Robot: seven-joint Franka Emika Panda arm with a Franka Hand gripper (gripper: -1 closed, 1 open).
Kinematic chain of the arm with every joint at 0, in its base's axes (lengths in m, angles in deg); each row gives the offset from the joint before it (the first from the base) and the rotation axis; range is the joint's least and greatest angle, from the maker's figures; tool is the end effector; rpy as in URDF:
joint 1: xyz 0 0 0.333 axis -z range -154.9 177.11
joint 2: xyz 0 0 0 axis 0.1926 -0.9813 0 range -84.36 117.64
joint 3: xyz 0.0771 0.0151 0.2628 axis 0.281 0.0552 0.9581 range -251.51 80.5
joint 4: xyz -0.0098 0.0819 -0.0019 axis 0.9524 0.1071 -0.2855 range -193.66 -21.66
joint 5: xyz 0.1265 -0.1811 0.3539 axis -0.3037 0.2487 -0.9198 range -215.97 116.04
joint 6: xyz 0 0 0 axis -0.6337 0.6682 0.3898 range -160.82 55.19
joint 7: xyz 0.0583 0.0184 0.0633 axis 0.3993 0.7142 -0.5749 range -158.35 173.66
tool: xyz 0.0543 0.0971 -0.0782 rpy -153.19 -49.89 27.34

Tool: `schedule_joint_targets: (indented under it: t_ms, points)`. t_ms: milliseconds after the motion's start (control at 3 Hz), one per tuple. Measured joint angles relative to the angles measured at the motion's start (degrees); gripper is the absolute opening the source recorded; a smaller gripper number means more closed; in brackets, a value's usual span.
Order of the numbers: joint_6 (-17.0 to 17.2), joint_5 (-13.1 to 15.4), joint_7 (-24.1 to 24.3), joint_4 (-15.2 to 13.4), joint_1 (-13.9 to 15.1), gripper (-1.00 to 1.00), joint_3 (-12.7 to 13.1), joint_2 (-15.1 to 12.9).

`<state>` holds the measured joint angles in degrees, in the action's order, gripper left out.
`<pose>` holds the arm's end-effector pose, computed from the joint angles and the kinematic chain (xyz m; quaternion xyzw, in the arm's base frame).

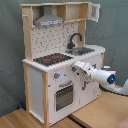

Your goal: Play with the kitchen

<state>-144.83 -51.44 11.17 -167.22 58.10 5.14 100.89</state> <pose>0.4205 0.3135 0.3246 0.5436 0.4871 0.5292 0.4326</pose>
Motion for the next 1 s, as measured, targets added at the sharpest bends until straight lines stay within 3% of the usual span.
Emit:
schedule_joint_targets:
  t_ms: [333, 667, 1000]
  points:
    - [-0.08, 0.05, -2.78, 1.57, 0.99, 1.0, -0.98, 0.07]
    - [-0.08, 0.05, -2.81, 1.57, 0.94, -1.0, -0.96, 0.07]
    - [0.33, 0.17, -6.52, 1.23, 0.76, -1.0, -0.29, 0.08]
